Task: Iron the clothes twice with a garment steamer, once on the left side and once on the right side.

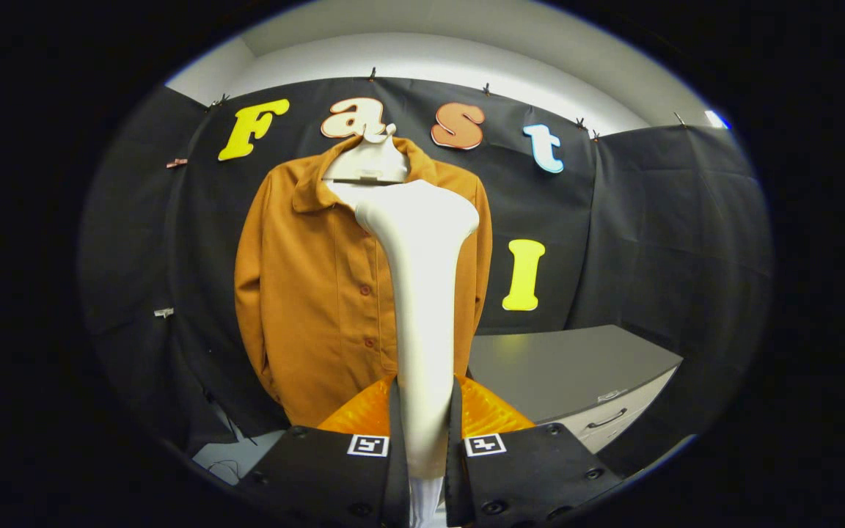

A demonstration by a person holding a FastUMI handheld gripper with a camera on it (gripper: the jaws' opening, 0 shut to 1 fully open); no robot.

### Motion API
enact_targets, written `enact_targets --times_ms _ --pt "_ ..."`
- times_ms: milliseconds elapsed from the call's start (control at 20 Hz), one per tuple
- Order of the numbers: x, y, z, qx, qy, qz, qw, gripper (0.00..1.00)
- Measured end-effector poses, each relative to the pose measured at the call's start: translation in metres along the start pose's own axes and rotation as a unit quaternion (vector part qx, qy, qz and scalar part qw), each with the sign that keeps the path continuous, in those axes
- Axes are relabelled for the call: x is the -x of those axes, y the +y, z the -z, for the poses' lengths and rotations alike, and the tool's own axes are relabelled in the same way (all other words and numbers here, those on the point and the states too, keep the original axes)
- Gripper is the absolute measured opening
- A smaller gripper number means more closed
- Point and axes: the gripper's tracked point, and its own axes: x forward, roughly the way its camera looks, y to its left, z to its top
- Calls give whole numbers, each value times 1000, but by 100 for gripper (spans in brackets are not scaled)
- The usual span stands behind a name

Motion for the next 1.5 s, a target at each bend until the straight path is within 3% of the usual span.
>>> enact_targets --times_ms 750,1500 --pt "45 -27 -105 -23 -45 -3 999 23" --pt "55 -34 -133 -27 -74 6 997 22"
